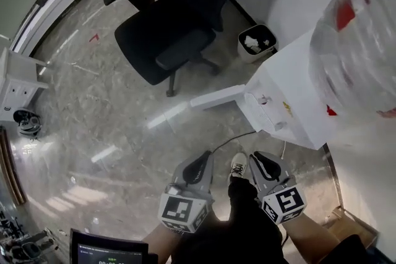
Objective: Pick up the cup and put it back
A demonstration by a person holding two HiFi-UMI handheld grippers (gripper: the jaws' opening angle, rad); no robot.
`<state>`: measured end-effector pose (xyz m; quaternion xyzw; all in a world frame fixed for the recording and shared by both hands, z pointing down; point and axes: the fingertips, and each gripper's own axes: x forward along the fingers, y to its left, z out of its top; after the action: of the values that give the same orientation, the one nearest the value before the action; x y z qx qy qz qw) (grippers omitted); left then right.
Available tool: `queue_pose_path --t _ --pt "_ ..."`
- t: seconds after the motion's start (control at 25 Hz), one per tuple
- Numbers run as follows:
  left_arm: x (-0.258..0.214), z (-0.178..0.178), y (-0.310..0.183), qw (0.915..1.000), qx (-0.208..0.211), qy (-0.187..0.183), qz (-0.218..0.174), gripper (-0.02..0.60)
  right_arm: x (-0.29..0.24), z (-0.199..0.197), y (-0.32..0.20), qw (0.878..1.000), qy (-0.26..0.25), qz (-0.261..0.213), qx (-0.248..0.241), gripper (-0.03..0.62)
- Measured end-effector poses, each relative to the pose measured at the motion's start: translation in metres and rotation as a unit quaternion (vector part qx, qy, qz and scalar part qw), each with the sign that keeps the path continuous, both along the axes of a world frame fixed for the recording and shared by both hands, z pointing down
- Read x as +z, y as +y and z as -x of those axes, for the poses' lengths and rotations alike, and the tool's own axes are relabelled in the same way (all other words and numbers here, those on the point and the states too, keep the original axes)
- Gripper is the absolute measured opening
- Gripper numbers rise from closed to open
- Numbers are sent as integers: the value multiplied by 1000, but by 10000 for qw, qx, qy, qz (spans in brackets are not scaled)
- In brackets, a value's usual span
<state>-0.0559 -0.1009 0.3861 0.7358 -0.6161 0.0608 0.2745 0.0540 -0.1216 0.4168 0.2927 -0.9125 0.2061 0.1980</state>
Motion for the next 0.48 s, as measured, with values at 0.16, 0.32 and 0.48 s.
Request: queue_pose_path --t 0.16,0.32,0.48 --pt "61 -5 -11 9995 -234 -117 152 3 65 -5 -16 9993 65 172 -314 49" --pt "124 -13 -18 9988 -335 20 351 3 143 -10 -10 9975 325 533 -334 57" --pt "188 -19 -15 9981 -340 200 479 3 241 -19 -9 9935 637 939 75 77"
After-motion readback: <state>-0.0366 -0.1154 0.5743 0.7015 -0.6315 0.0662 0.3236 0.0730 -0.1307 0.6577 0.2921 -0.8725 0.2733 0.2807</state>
